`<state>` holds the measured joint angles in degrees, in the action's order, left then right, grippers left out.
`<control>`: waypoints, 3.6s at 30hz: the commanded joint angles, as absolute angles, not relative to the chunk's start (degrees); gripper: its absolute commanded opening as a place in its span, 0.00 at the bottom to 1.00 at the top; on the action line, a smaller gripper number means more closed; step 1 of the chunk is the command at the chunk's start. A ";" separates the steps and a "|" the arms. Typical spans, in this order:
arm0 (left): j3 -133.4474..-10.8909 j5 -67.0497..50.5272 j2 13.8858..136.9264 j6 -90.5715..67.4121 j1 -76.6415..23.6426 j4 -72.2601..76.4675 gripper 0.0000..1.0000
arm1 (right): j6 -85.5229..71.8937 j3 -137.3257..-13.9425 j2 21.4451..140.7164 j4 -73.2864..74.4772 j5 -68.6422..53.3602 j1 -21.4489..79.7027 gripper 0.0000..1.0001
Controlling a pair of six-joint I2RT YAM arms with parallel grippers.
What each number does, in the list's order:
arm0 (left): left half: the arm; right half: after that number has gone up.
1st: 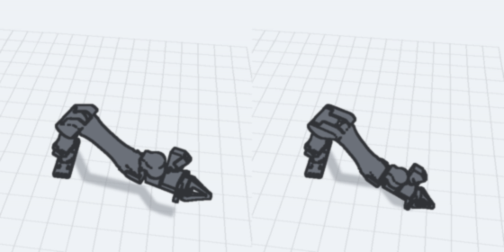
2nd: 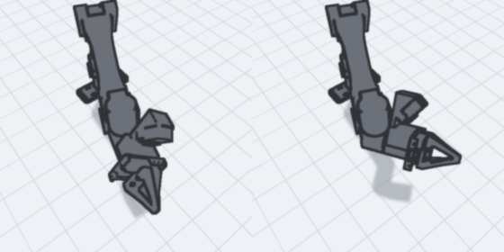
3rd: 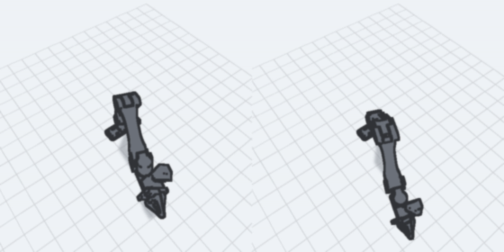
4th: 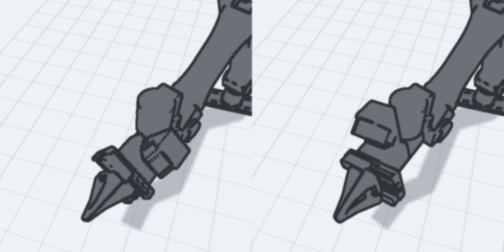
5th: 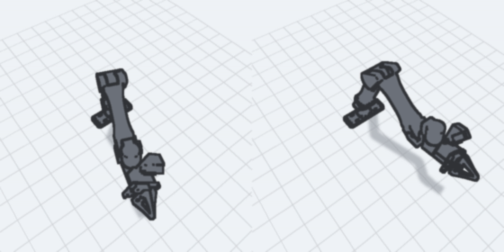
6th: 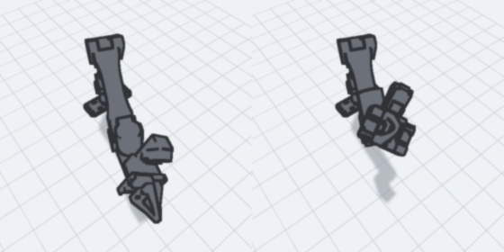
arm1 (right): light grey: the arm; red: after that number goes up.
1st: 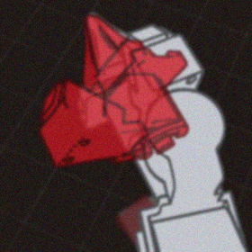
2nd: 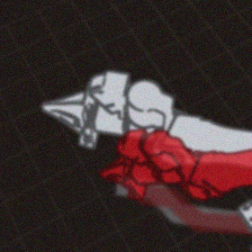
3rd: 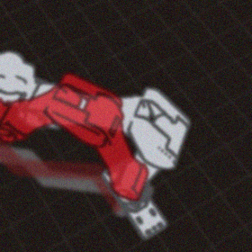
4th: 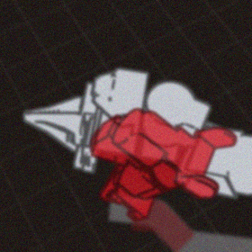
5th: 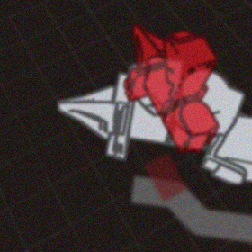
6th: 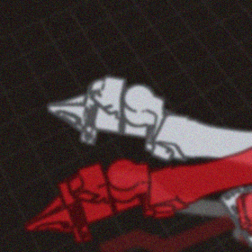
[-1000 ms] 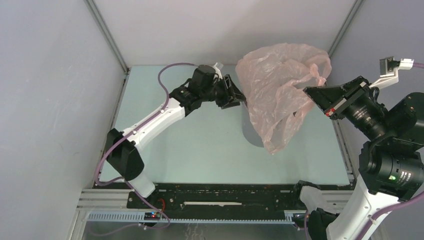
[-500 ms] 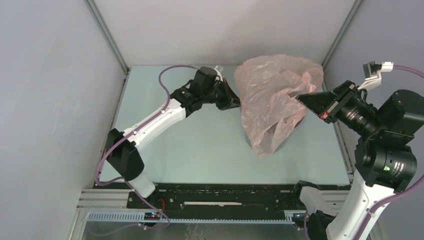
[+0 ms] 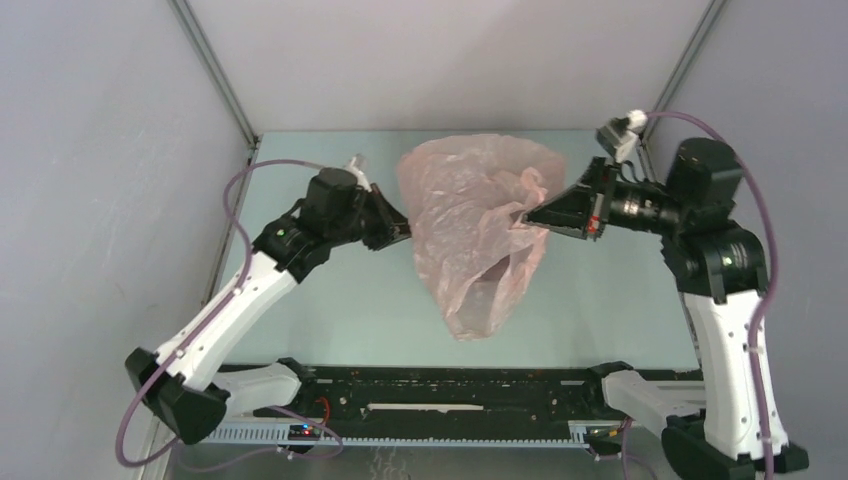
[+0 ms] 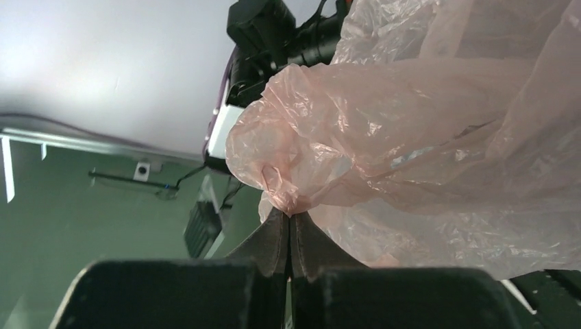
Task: Put the trash bags into the trash bin
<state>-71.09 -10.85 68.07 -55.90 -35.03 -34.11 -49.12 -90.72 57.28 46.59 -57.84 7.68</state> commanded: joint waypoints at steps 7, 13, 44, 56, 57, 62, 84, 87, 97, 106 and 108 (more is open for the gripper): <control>-66.62 -4.66 57.32 -52.08 -32.47 -40.96 0.19 | -37.57 -111.36 69.29 59.05 -50.83 17.67 0.00; -68.29 -5.23 56.06 -51.13 -32.47 -42.65 0.44 | -30.89 -110.33 69.43 68.27 -47.99 12.80 0.00; -92.44 -14.06 70.56 -52.09 -35.00 -40.63 0.88 | -29.55 -106.52 66.96 64.04 -50.67 13.68 0.00; -93.46 -5.84 84.90 -38.32 -40.65 -56.29 0.79 | -40.28 -99.01 68.79 45.65 -47.12 21.26 0.00; -93.81 -5.73 84.97 -37.38 -40.73 -56.69 0.80 | -39.98 -98.55 69.35 45.70 -46.06 21.84 0.00; -97.25 -2.28 79.81 -34.79 -41.05 -56.37 0.82 | -36.96 -98.38 70.93 48.89 -42.52 22.77 0.00; -119.28 -11.40 91.77 -31.69 -35.07 -44.32 0.91 | -36.04 -98.53 67.51 53.26 -43.65 25.64 0.00; -123.31 -20.96 98.47 -34.19 -35.13 -40.46 0.85 | -36.62 -98.54 66.97 53.31 -42.90 27.08 0.00; -110.78 -6.85 93.49 -23.29 -42.63 -45.06 0.74 | -38.70 -93.87 64.26 50.01 -42.14 28.55 0.00; -88.63 -1.26 83.21 -24.16 -42.57 -43.69 0.57 | -39.33 -90.03 65.41 46.22 -42.57 29.05 0.00; -90.46 -4.01 86.68 -24.49 -42.37 -45.03 0.53 | -39.41 -90.21 66.17 45.97 -41.59 29.05 0.00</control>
